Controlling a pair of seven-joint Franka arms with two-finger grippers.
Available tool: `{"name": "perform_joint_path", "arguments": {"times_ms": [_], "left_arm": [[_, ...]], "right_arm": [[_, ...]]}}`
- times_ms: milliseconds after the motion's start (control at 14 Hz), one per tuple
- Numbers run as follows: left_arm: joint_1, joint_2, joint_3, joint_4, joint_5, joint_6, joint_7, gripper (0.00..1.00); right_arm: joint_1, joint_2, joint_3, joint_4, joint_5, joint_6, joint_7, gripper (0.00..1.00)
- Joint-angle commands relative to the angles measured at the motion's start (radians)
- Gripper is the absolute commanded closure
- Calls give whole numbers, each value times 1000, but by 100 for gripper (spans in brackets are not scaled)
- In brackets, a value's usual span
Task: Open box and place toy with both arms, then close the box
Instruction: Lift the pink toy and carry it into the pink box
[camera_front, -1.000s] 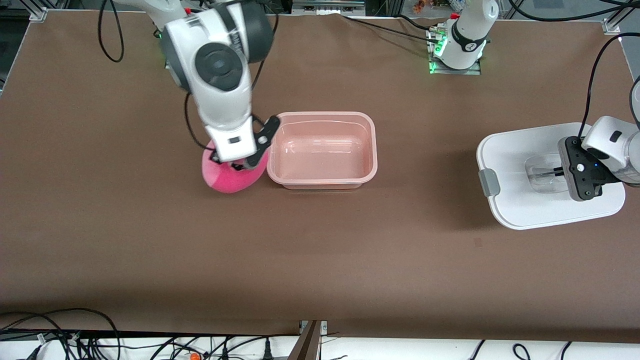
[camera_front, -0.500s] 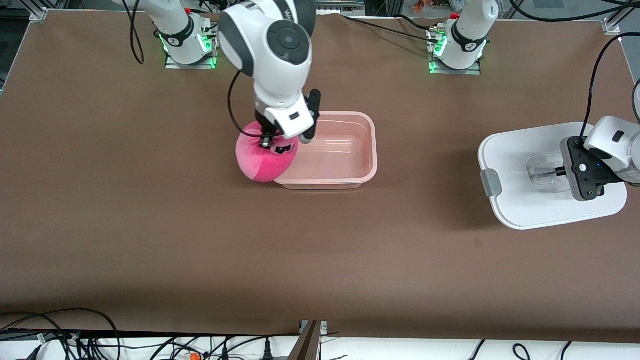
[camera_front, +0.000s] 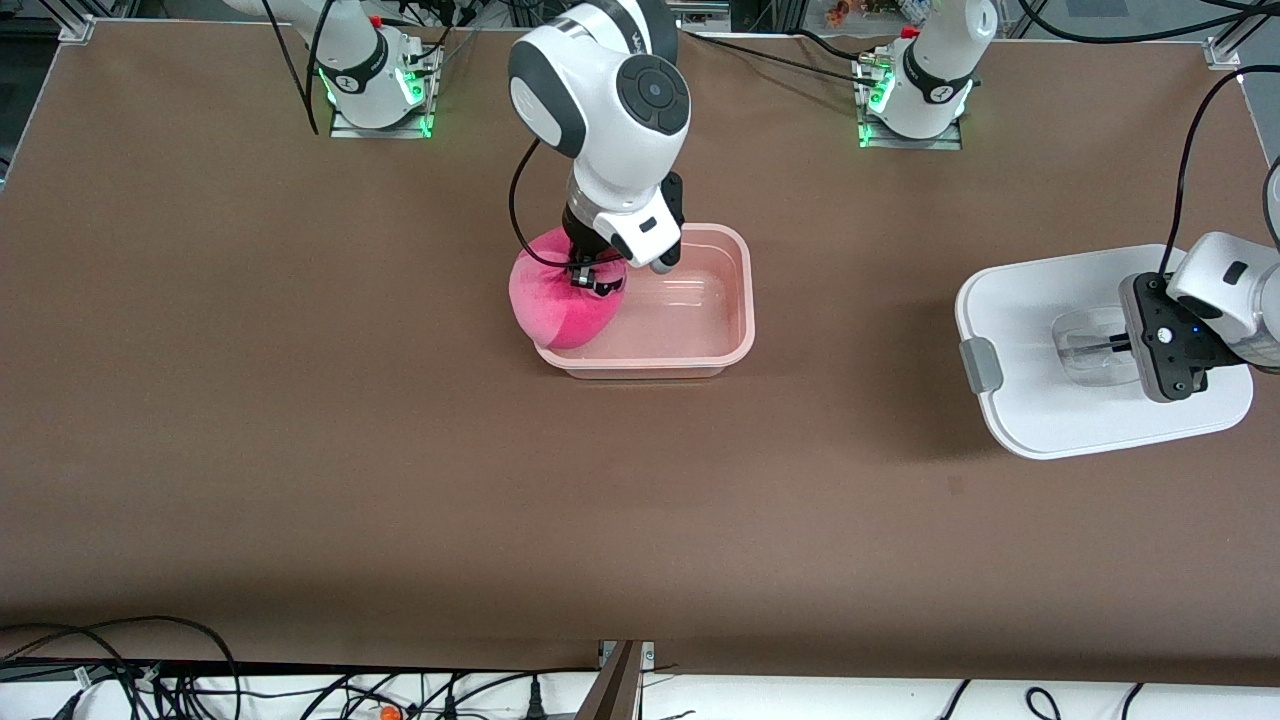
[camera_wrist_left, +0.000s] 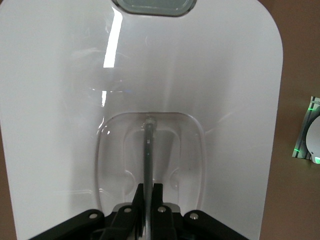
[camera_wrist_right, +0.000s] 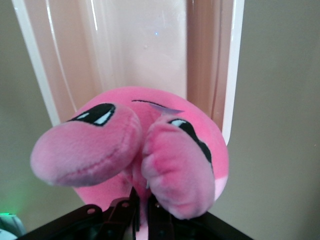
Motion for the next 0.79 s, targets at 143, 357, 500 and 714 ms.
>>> {"name": "perform_joint_path", "arguments": {"times_ms": [143,357,500,714], "left_arm": [[3,-5,0,13,15,-27,27,100],[3,-5,0,12,15,-27,27,100],[3,-5,0,12,15,-29,27,100],[1,-5,0,13,9,-58,26,100]], "right_arm": [[11,75,11,32,-8,80,54,100],[40,108,12,32,-11,99,102,100],[57,117,11,35,-16,97,129,100],[68,117,11,38,-35,66,128,100]]}}
